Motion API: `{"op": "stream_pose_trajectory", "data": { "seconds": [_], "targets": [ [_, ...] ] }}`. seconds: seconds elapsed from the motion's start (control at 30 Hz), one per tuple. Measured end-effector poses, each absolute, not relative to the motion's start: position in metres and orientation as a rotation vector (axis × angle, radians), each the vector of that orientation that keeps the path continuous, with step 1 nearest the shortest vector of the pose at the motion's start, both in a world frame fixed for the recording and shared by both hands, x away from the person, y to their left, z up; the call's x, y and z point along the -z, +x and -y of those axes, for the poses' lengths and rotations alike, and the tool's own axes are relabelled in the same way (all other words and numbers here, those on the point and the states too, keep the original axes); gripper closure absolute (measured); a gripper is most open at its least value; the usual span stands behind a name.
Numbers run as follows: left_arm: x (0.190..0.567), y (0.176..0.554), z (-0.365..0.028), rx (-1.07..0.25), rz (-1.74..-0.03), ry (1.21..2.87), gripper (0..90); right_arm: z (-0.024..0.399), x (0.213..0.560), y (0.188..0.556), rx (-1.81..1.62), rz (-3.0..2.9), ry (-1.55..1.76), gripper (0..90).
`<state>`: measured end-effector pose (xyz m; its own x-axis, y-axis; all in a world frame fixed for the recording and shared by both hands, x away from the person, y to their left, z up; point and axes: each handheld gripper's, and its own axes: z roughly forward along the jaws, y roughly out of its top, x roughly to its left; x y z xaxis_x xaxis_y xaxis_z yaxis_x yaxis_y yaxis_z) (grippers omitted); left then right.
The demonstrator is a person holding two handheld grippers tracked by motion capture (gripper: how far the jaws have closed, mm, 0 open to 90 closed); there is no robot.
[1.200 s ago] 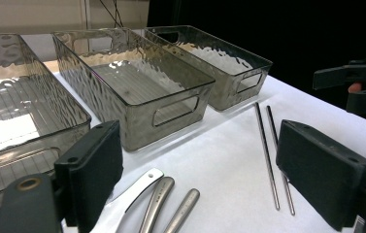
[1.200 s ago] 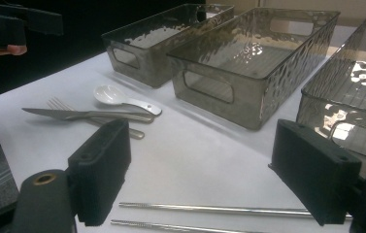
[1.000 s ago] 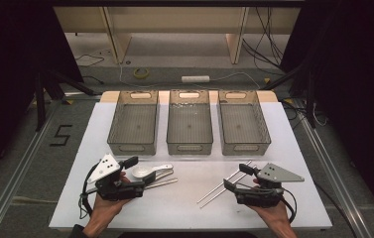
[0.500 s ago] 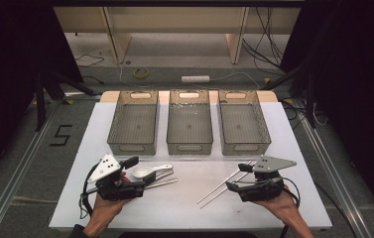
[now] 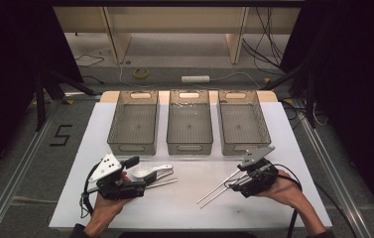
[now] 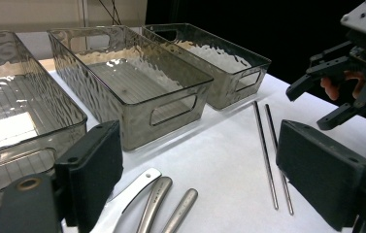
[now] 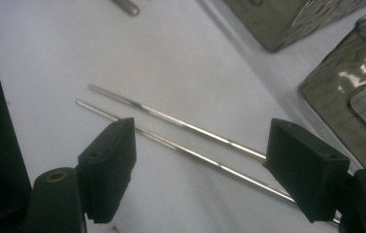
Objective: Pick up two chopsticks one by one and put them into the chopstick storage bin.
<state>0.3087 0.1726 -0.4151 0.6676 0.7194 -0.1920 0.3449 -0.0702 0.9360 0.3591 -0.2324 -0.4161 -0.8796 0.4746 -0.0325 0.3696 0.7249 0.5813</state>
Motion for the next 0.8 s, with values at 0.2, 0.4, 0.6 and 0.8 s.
{"op": "stream_pose_trajectory", "data": {
  "seconds": [0.2, 0.4, 0.6, 0.8],
  "targets": [
    [0.415, 0.308, -0.173, -0.384, -0.874, 1.679, 16.7, 0.225, 0.426, 0.373, -0.677, -2.845, 0.594, 30.3],
    [0.415, 0.308, -0.173, -0.382, -0.877, 1.672, 16.7, 0.221, 0.437, 0.384, -0.556, -2.901, 0.532, 33.4],
    [0.415, 0.308, -0.172, -0.382, -0.875, 1.675, 16.7, 0.218, 0.445, 0.390, -0.457, -2.929, 0.453, 37.6],
    [0.415, 0.308, -0.172, -0.383, -0.874, 1.678, 16.7, 0.216, 0.452, 0.397, -0.410, -2.942, 0.414, 42.5]
  ]
}}
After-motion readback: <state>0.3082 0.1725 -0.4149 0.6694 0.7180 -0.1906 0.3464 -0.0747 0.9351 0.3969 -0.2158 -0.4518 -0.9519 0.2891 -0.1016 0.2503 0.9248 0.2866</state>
